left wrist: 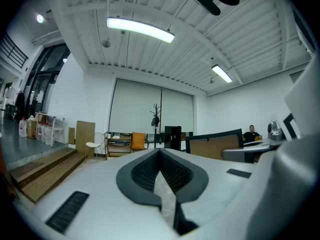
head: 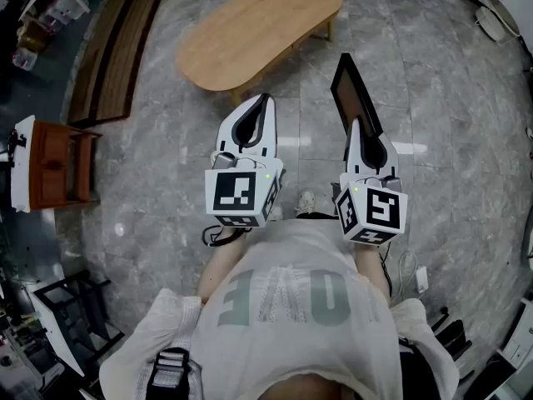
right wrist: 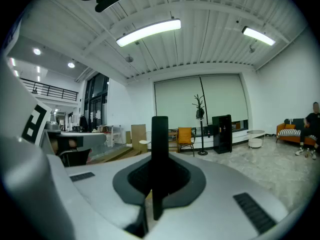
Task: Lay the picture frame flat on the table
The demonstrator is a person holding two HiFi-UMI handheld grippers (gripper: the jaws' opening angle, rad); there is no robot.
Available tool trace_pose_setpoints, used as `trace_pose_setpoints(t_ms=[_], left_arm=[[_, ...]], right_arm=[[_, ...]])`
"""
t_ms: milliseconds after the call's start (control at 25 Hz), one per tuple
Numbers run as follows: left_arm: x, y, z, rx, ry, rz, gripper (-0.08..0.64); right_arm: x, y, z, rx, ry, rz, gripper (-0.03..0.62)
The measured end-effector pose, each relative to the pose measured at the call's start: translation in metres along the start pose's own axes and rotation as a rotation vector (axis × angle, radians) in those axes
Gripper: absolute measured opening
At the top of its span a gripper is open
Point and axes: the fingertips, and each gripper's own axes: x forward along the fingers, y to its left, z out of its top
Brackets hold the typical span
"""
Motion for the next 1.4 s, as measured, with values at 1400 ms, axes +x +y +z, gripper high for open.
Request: trace_pose_setpoints(t_ms=[1400], left_arm=[[0.018,0.004,0.025,0.045,-0.111,0.170,0.009]], right_arm=[[-0.004,-0.066,0.006,-0.012,-0.081,0.056,0.017]])
